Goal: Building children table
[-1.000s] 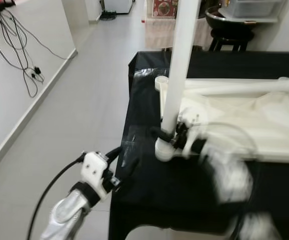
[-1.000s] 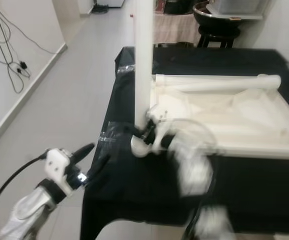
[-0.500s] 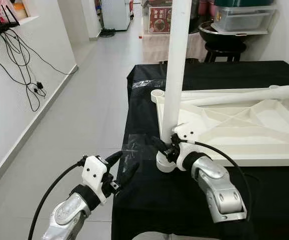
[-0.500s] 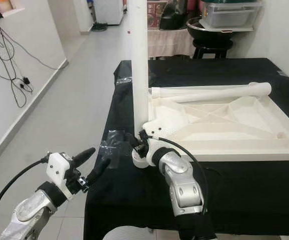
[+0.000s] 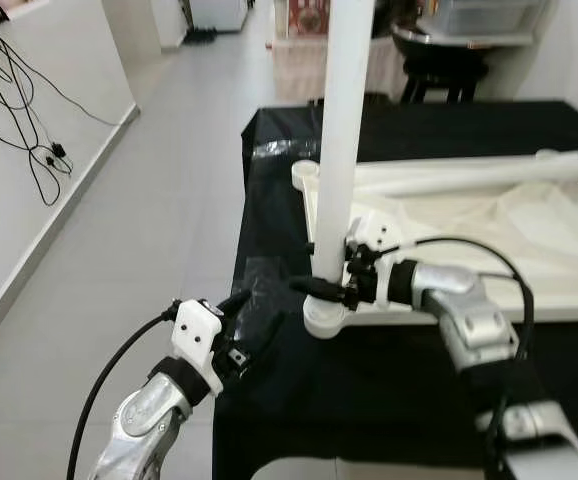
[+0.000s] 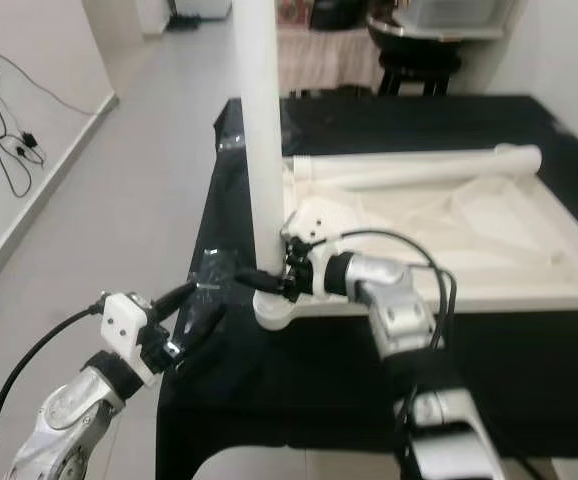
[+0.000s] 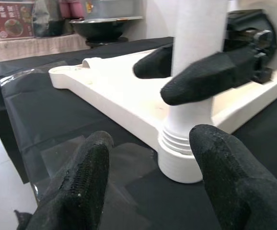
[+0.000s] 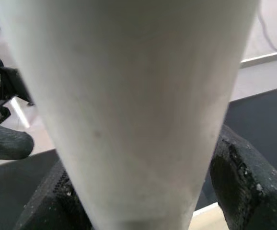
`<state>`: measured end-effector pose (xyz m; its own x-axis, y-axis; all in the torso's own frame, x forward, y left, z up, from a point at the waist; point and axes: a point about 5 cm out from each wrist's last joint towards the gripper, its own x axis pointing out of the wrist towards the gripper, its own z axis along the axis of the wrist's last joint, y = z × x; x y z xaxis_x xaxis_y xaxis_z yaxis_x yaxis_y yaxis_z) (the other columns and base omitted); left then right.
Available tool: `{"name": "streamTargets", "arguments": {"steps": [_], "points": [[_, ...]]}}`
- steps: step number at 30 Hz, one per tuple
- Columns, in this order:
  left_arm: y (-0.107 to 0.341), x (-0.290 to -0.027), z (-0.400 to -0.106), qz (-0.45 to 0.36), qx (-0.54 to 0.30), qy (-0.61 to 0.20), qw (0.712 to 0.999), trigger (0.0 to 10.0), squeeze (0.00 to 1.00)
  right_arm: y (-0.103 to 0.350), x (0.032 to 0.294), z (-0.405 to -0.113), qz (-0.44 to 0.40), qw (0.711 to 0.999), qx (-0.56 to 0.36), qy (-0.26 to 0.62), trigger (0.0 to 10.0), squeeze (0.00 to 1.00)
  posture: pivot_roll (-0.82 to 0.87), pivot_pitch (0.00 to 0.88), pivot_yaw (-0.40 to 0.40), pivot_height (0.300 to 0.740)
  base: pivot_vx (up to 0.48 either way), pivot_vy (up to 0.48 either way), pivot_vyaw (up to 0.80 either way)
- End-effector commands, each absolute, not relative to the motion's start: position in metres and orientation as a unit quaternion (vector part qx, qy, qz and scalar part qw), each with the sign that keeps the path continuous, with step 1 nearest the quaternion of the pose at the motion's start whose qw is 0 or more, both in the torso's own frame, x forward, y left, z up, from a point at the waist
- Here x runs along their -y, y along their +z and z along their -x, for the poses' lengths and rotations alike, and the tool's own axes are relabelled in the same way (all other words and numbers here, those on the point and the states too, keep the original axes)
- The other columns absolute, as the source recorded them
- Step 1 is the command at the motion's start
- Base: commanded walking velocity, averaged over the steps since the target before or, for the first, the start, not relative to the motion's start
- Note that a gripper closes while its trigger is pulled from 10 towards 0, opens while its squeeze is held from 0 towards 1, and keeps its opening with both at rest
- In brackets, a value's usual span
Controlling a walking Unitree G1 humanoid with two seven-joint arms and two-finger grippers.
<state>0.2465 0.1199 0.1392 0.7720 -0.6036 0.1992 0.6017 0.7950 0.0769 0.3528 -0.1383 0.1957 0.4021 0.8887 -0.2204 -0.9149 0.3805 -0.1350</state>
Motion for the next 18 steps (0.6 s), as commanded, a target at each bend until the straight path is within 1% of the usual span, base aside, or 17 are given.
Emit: {"name": "streamTargets", "arguments": {"steps": [1, 2, 6, 7, 12, 14, 18], "points": [[0.135, -0.121, -0.244, -0.007, 0.101, -0.318, 0.943, 10.0, 0.0, 0.195, 0.138, -0.355, 0.122, 0.825, -0.06, 0.549, 10.0, 0.0, -0.06, 0.088, -0.009, 0.74, 0.0, 0.0, 0.0], [0.134, -0.12, -0.243, -0.007, 0.1, -0.319, 0.942, 10.0, 0.0, 0.196, 0.141, -0.364, 0.122, 0.828, -0.074, 0.541, 10.0, 0.0, -0.06, 0.087, -0.015, 0.74, 0.0, 0.0, 0.0], [0.134, -0.119, -0.242, -0.006, 0.1, -0.32, 0.942, 10.0, 0.0, 0.195, 0.143, -0.366, 0.123, 0.827, -0.079, 0.542, 10.0, 0.0, -0.06, 0.087, -0.019, 0.74, 0.0, 0.0, 0.0], [0.134, -0.118, -0.242, -0.006, 0.099, -0.32, 0.942, 10.0, 0.0, 0.195, 0.145, -0.367, 0.115, 0.826, -0.082, 0.546, 0.0, 0.0, -0.06, 0.087, -0.021, 0.74, 0.0, 0.0, 0.0], [0.133, -0.117, -0.241, -0.005, 0.098, -0.32, 0.942, 10.0, 0.0, 0.195, 0.151, -0.366, 0.094, 0.817, -0.081, 0.562, 0.0, 0.0, -0.07, 0.09, -0.02, 0.74, 0.0, 0.0, 0.0], [0.133, -0.117, -0.241, -0.005, 0.098, -0.32, 0.942, 10.0, 0.0, 0.195, 0.151, -0.366, 0.094, 0.817, -0.081, 0.562, 0.0, 0.0, -0.07, 0.09, -0.02, 0.74, 0.0, 0.0, 0.0], [0.133, -0.117, -0.24, -0.004, 0.098, -0.322, 0.942, 10.0, 0.0, 0.191, 0.159, -0.364, 0.09, 0.818, -0.076, 0.563, 0.0, 0.0, -0.08, 0.101, -0.01, 0.74, 0.0, 0.0, 0.0]]}}
